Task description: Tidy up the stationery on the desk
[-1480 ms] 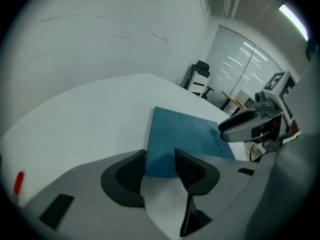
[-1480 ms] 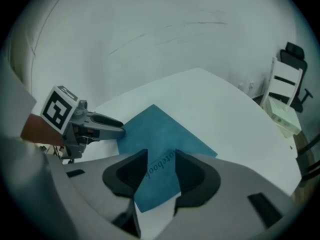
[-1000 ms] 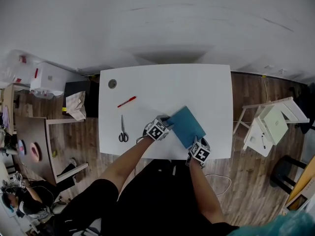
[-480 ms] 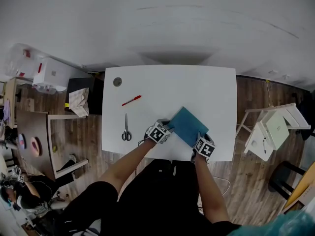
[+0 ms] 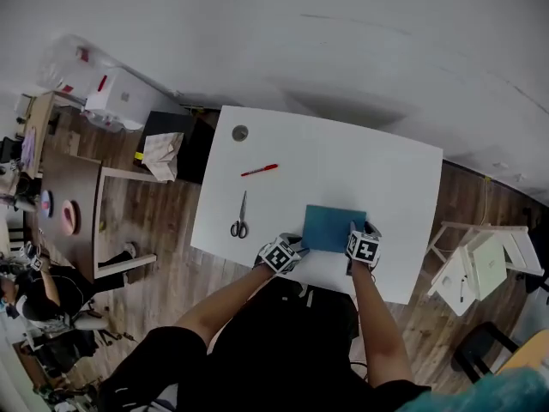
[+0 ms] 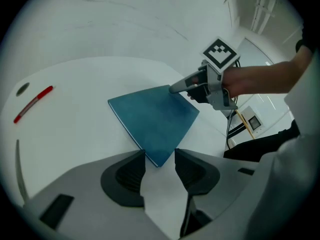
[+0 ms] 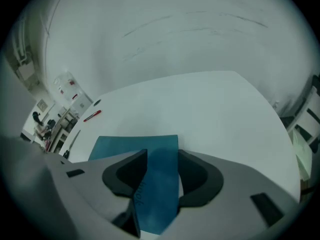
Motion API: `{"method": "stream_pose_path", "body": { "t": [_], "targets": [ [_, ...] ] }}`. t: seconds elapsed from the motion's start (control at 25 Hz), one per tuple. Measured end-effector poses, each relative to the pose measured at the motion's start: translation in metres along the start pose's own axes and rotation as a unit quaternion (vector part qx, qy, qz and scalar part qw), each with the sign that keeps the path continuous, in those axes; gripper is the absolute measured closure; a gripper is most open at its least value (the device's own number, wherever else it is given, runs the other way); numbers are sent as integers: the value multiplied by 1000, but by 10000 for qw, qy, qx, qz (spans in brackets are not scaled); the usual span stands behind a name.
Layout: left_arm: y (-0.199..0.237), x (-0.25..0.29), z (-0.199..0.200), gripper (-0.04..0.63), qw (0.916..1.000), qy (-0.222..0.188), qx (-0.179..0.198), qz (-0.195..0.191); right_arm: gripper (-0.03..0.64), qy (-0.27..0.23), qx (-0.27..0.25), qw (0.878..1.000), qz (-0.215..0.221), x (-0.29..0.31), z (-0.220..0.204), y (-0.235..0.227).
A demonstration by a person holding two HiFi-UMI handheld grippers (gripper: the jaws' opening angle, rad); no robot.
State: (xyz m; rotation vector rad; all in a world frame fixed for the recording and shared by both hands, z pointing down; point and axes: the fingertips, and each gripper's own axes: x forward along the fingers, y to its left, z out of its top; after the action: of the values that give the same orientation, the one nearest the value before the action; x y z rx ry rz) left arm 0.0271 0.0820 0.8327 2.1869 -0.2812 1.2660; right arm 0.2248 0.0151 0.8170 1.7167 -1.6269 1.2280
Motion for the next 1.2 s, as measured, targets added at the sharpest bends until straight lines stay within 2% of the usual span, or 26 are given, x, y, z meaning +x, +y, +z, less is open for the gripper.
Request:
{"method": "stream_pose_path", "body": {
  "t": [0.16, 0.4, 0.56, 0.72, 0.84, 0.96, 1.2],
  "targets": [
    [-5, -4, -10, 405, 9992, -169, -350, 68, 433, -103, -572, 9980, 253, 18, 22, 31],
    [-12, -6, -13, 405, 9986, -313, -432, 24, 433, -114, -1181, 9897, 798, 51, 55, 78],
    [-23, -1, -19, 405, 9995, -195, -172, -171, 433, -112, -1638, 9788, 1228, 67, 73, 119],
    [-29, -13, -8, 405, 9979, -514, -29, -385, 433, -159, -1847, 9738, 1317, 69, 80, 143],
    [-20, -28, -12, 405, 9962, -637, -238, -548, 433, -282, -1703, 9793, 1058, 55, 78, 138],
    [0, -50, -4, 405, 9932, -845, -470, -647, 433, -381, -1227, 9887, 767, 34, 71, 125],
    [67, -72, 16, 405, 9933, -1031, -456, -244, 433, -307, -451, 9983, 217, -12, 22, 114]
  ]
}}
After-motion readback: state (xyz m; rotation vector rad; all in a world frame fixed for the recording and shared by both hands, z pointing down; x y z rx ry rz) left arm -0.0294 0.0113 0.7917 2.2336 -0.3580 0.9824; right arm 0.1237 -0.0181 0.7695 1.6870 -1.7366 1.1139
